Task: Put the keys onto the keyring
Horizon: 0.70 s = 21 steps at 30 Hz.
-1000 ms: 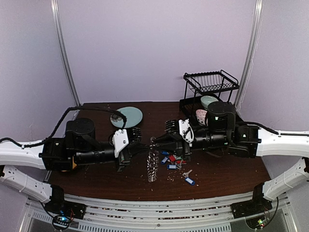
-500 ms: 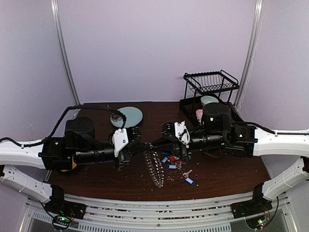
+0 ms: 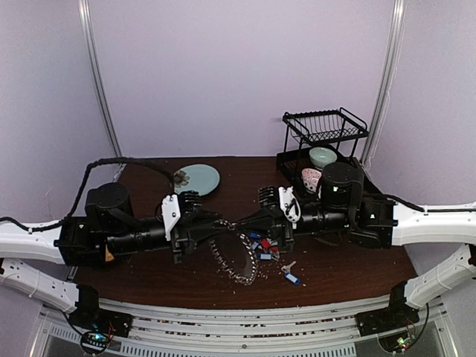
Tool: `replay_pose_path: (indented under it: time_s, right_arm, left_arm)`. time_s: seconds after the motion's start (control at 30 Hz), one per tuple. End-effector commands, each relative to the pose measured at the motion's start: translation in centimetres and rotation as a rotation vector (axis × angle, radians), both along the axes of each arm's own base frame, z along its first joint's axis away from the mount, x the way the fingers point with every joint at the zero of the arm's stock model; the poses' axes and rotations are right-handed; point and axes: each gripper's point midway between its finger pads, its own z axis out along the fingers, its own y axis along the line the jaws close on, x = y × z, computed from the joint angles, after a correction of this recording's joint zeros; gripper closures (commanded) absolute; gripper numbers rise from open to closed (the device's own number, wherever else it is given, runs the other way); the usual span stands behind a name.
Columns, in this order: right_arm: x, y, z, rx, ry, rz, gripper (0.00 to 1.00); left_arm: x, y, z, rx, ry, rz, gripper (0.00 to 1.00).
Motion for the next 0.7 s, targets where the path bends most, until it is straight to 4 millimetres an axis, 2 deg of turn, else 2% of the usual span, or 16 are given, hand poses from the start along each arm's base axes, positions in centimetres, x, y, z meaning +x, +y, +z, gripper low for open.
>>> replay_pose_path:
  time_s: [0.0, 0.1, 0.27, 0.43, 0.67]
  right_arm:
    - [-2.0, -0.8, 4.7, 0.223, 0.021, 0.08, 1.0]
    - [-3.1, -1.7, 5.1, 0.298, -0.029, 0.108, 1.0]
    - [-3.6, -2.5, 5.6, 0.344, -0.287, 0.084, 1.0]
    - [-3.9, -2.1, 6.1, 0.351, -0.322, 0.115, 1.0]
    - [-3.5, -1.9, 6.4, 0.377, -0.346, 0.089, 1.0]
  left_arm:
    - [-1.7, 0.6, 3.1, -0.153, -0.046, -0.09, 0.73]
    - [-2.8, 0.1, 2.7, -0.119, -0.087, -0.158, 0.73]
    - [-3.3, -0.9, 2.7, -0.073, -0.178, -0.205, 0.74]
    - [-2.8, -1.1, 2.5, -0.041, -0.261, -0.185, 0.75]
    - [-2.5, -1.0, 4.2, -0.161, -0.337, -0.152, 0.76]
